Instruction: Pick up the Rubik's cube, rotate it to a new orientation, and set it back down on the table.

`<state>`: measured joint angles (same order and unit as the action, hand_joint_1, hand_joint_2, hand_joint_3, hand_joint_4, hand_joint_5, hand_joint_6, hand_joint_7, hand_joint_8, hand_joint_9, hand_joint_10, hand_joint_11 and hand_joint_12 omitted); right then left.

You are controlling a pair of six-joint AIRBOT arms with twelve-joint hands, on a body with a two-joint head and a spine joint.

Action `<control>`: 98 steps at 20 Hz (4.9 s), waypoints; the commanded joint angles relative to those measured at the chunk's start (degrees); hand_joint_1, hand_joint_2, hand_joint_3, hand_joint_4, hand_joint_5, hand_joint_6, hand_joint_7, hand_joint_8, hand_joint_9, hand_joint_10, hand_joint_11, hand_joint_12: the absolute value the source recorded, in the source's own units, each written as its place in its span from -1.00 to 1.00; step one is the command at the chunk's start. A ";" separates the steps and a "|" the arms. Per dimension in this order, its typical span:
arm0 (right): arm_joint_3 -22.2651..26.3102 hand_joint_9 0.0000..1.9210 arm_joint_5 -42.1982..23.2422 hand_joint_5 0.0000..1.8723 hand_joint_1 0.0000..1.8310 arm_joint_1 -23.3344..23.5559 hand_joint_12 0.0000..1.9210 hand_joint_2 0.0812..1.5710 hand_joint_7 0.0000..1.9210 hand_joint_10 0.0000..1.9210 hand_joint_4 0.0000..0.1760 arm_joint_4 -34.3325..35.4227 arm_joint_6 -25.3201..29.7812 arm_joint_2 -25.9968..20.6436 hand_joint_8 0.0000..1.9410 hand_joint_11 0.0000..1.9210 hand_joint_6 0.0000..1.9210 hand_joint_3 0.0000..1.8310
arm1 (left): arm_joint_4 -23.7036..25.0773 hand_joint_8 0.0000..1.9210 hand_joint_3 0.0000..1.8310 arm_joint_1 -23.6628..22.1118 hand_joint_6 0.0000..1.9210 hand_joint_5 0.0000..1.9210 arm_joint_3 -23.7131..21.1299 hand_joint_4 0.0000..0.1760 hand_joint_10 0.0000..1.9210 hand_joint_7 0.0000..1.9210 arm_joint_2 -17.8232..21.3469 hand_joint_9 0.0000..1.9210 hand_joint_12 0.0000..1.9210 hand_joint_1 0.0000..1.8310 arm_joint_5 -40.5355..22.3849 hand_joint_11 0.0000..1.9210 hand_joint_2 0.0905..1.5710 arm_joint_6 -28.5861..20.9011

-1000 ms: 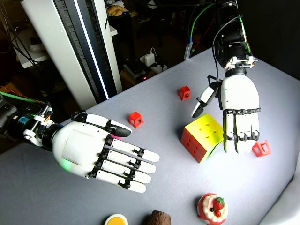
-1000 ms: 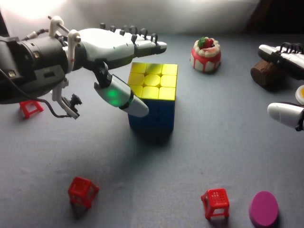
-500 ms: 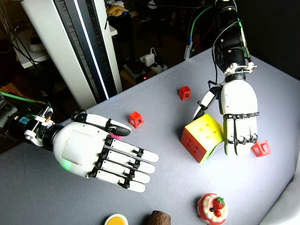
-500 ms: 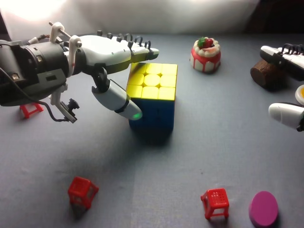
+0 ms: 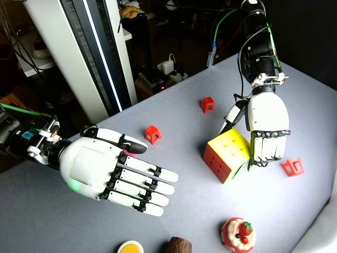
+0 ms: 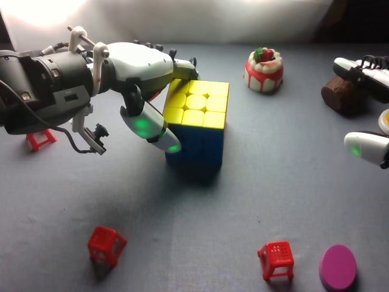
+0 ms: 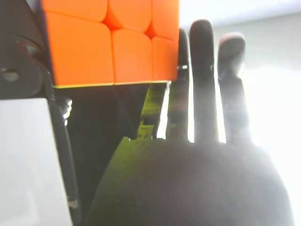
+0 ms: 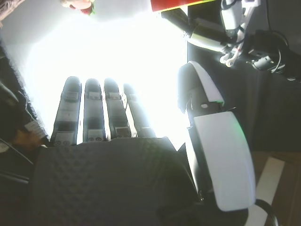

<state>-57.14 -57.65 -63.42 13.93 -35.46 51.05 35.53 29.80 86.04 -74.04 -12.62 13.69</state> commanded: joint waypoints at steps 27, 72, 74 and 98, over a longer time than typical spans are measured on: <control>-14.06 -1.00 -10.00 -0.99 -0.92 9.02 -0.13 0.71 -0.95 -0.47 -1.00 -11.76 0.36 6.66 -0.99 -1.00 -1.00 -1.00 | -10.07 0.99 0.02 -2.05 0.84 -0.29 -7.37 -1.00 1.00 -0.05 8.76 0.10 1.00 0.14 -26.51 0.21 0.06 7.67; -13.35 -1.00 -13.84 -0.93 -1.00 13.56 -0.38 0.69 -0.80 -0.42 -1.00 -27.82 0.36 15.46 -0.97 -1.00 -0.78 -0.99 | -15.96 0.90 0.13 -1.78 1.00 -0.30 -10.51 -0.20 1.00 -0.23 11.51 -0.24 1.00 0.45 -36.26 -0.07 -0.04 12.00; -13.07 -1.00 -13.85 -1.00 -1.00 13.52 -0.45 0.67 -0.85 -0.42 -1.00 -28.79 0.36 15.67 -0.99 -1.00 -0.78 -1.00 | -16.25 0.91 0.25 -1.77 1.00 -0.22 -10.48 0.02 1.00 -0.18 11.51 -0.05 1.00 0.49 -36.32 0.14 -0.14 12.16; -6.37 -1.00 -19.13 -0.94 -1.00 14.51 -0.56 0.72 -0.86 -0.56 -1.00 -21.52 0.36 4.28 -0.97 -1.00 -0.78 -1.00 | -22.86 0.99 0.29 3.21 0.83 -0.26 -7.39 -1.00 1.00 -0.11 7.47 0.04 1.00 0.27 -35.41 0.20 -0.10 11.26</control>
<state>-63.66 -69.78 -49.54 -9.34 -35.42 55.24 15.33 33.93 78.67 -66.83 -39.83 25.67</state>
